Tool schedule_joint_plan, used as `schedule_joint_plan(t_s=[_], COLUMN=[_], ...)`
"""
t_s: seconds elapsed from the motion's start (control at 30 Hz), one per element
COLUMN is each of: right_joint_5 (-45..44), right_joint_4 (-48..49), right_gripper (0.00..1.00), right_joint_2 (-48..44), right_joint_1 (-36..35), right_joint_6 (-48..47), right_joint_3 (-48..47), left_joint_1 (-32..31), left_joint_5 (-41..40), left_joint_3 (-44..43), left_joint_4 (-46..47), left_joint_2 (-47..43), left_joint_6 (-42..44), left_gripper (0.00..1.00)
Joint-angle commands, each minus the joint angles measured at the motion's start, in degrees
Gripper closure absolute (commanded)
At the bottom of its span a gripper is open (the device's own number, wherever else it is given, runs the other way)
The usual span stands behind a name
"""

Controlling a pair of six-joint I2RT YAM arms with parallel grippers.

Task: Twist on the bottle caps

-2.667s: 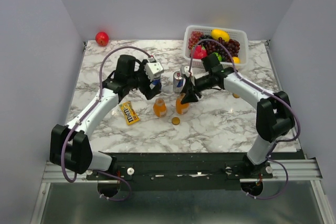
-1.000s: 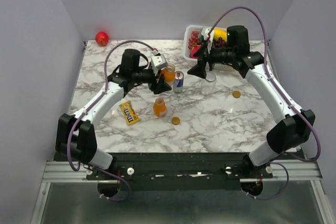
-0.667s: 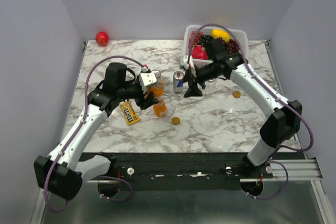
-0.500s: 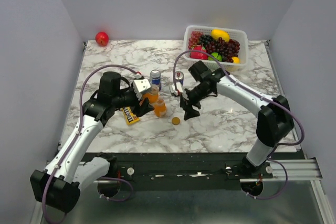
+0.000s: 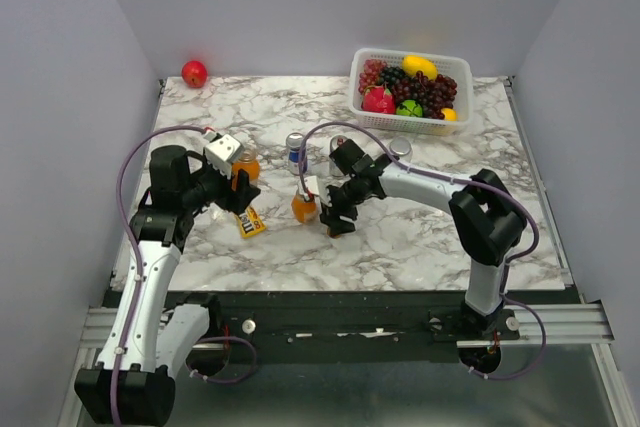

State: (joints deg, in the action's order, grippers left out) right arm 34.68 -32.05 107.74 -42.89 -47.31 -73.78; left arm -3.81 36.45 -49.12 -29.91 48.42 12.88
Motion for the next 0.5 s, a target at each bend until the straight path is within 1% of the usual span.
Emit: schedule_joint_plan(t_s=[0.0,0.13,0.47], right_joint_5=[-2.25,-4.69,-10.15], right_joint_4=[2.88,3.05,3.75], right_gripper=[0.30,0.30,0.34], right_joint_2=[1.85,2.29,2.12], right_joint_1=[-1.40,-2.10,-3.77], right_joint_6=[0.47,0.73,2.13], right_joint_3=[1.27,1.09,2.23], left_joint_1=[2.67,2.85,3.02], left_joint_5=[-4.02,-4.45,-4.63], left_joint_3=[1.57,2.98,3.68], left_joint_4=[0.47,1.70,3.72], left_joint_2=[-2.02,-4.03,-4.04], left_joint_6=[-3.92,-4.53,-5.68], left_gripper=[1.00,1.00,1.00])
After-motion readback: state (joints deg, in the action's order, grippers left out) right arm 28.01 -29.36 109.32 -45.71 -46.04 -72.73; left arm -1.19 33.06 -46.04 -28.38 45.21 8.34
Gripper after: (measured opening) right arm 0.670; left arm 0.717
